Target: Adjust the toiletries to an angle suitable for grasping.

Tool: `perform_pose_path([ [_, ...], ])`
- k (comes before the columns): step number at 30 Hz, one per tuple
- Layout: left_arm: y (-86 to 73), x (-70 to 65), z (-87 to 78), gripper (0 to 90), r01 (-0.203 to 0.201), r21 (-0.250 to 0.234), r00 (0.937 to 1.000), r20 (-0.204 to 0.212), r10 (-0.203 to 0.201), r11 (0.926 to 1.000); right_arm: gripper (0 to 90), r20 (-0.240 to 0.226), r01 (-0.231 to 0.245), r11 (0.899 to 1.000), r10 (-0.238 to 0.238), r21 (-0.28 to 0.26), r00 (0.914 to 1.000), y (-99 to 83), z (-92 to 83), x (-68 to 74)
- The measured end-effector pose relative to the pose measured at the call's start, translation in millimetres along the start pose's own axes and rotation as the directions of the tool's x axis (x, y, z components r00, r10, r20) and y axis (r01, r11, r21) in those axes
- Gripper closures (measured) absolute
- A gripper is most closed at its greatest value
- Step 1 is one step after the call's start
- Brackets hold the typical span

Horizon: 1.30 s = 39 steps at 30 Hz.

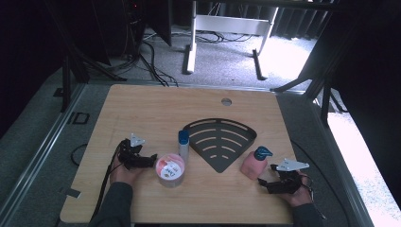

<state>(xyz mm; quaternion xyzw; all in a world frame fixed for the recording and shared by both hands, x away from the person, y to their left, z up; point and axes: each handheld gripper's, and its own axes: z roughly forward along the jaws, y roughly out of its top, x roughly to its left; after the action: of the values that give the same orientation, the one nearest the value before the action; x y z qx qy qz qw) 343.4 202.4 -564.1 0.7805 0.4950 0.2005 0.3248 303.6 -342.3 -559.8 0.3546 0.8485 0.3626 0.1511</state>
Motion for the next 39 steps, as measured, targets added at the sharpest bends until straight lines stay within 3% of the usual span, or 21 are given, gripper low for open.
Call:
perform_pose_path([
  [1, -0.8, -0.1, -1.3, 16.9, 0.004, -0.010, 1.0000, -0.006, -0.004, 0.9999, 14.8, 0.000, 0.000, 1.000, 0.000, 0.001, 1.0000, 0.0, 0.0, 0.0],
  [3, -2.0, -1.2, -3.0, 20.7, 0.015, -0.019, 0.9998, -0.015, -0.015, 0.9997, 14.8, 0.000, 0.000, 1.000, 0.000, 0.000, 1.0000, 0.0, 0.0, 0.1],
  [12, -2.1, -2.2, -2.8, 17.7, 0.006, -0.017, 1.0000, -0.006, -0.006, 0.9998, 14.8, 0.000, 0.001, 1.000, -0.001, 0.001, 1.0000, 0.1, 0.0, 0.0],
  [13, -2.9, -3.1, -4.5, 20.4, 0.007, -0.024, 0.9999, -0.007, -0.008, 0.9997, 14.8, 0.000, 0.001, 1.000, -0.001, 0.001, 1.0000, 0.0, 0.0, 0.0],
  [15, -3.1, -4.1, -10.4, 41.0, 0.028, -0.013, 0.9995, -0.017, -0.028, 0.9995, 14.8, 0.000, 0.001, 1.000, -0.001, 0.001, 1.0000, 0.0, 0.0, 0.0],
  [20, -3.9, -2.3, -17.9, 54.1, 0.064, -0.011, 0.9977, 0.024, -0.063, 0.9979, 14.8, 0.000, 0.001, 1.000, -0.001, 0.001, 1.0000, 0.0, 0.0, 0.0],
  [23, -3.5, -2.1, -26.0, 58.0, 0.074, -0.041, 0.9958, 0.058, -0.072, 0.9964, 14.8, 0.000, 0.001, 1.000, -0.001, 0.001, 1.0000, 0.0, 0.0, 0.0],
  [28, -1.1, -5.4, -36.8, 61.1, 0.062, -0.080, 0.9936, 0.100, -0.054, 0.9949, 14.7, 0.000, 0.001, 1.000, -0.001, 0.001, 1.0000, 0.0, 0.0, 0.1],
  [32, 3.7, -12.4, -46.0, 60.5, 0.031, -0.100, 0.9940, 0.108, -0.020, 0.9945, 14.8, 0.000, 0.001, 1.000, -0.001, 0.001, 1.0000, 0.0, 0.0, 0.0],
  [39, 14.1, -30.7, -56.5, 59.2, -0.069, -0.108, 0.9899, 0.116, 0.081, 0.9917, 14.8, 0.000, 0.001, 1.000, -0.001, 0.001, 1.0000, 0.0, 0.0, 0.1],
])
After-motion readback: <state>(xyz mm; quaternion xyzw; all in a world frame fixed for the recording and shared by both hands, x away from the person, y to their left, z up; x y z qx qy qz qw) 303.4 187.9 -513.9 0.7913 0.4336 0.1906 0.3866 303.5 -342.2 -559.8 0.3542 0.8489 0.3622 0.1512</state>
